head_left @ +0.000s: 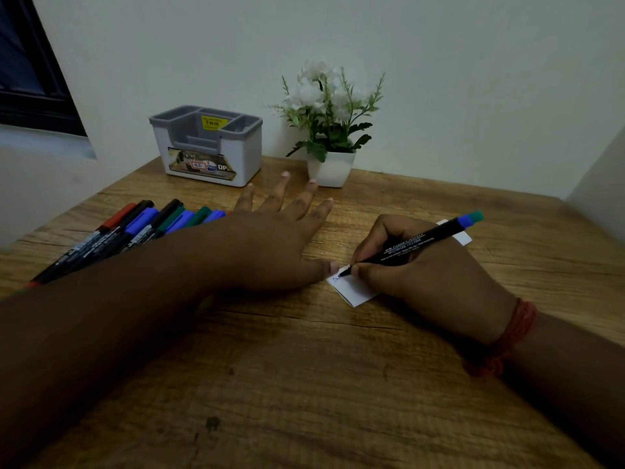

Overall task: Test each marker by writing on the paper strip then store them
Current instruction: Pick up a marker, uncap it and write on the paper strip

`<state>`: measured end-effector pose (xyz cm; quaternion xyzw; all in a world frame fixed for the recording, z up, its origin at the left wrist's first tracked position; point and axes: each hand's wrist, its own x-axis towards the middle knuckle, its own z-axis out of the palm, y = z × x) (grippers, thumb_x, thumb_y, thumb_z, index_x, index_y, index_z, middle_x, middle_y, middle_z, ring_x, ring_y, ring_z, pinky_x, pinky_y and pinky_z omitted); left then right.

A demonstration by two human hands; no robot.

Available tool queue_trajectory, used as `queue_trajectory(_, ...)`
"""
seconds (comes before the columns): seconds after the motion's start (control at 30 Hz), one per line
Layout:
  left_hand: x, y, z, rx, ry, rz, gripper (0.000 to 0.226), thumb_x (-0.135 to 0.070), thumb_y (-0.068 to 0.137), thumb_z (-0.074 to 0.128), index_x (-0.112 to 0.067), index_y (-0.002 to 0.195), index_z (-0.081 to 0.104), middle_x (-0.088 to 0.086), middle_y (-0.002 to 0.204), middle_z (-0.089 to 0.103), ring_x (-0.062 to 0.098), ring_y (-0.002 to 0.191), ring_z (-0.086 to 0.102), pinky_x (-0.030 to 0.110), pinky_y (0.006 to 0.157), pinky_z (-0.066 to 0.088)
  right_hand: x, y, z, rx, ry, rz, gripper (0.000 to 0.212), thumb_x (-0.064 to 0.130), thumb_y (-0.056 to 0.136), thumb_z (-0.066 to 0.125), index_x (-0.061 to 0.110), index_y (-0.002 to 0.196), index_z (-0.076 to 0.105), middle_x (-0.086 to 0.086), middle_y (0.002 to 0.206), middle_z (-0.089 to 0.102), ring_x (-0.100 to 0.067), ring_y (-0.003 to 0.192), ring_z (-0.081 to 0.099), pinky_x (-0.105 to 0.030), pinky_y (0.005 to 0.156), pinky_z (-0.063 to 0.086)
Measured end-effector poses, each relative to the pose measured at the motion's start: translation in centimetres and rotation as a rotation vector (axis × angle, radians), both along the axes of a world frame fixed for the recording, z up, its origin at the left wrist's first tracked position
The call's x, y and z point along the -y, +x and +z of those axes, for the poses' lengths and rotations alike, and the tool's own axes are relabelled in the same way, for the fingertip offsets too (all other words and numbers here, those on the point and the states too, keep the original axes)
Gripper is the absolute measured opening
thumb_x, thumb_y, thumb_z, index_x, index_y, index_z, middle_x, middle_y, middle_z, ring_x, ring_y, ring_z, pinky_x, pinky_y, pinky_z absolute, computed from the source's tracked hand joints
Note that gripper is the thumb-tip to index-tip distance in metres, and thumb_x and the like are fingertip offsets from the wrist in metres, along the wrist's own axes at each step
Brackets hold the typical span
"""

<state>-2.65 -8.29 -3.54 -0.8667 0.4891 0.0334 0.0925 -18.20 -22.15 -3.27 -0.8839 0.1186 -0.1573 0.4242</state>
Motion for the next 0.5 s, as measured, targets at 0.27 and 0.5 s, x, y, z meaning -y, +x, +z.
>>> queue_trajectory(0.27,-0.08,0.13,-0.07,0.006,-0.003,-0.006,0.09,-0.082,0.079,0.015,-0.038,0.146,-0.026,-0.006,0.152,-0.038,0.025,0.139,-0.036,0.061,0.114,-0.009,0.1,-0.06,0.08,0.003,0.013,-0.001,0.006,0.01,0.078,0.073,0.014,0.078,0.069,0.0,0.086,0.075,-0.01,0.082,0.07,-0.027,0.07,0.058)
queue_trajectory(0.5,-0.03,0.05,-0.06,0.004,0.0,0.0,0.091,-0.082,0.079,0.016,-0.038,0.146,-0.026,-0.005,0.152,-0.038,0.025,0.139,-0.036,0.062,0.114,-0.009,0.06,-0.07,0.0,-0.006,-0.011,-0.023,0.006,0.013,0.078,0.074,0.016,0.078,0.069,0.004,0.085,0.075,-0.006,0.081,0.069,-0.026,0.07,0.058)
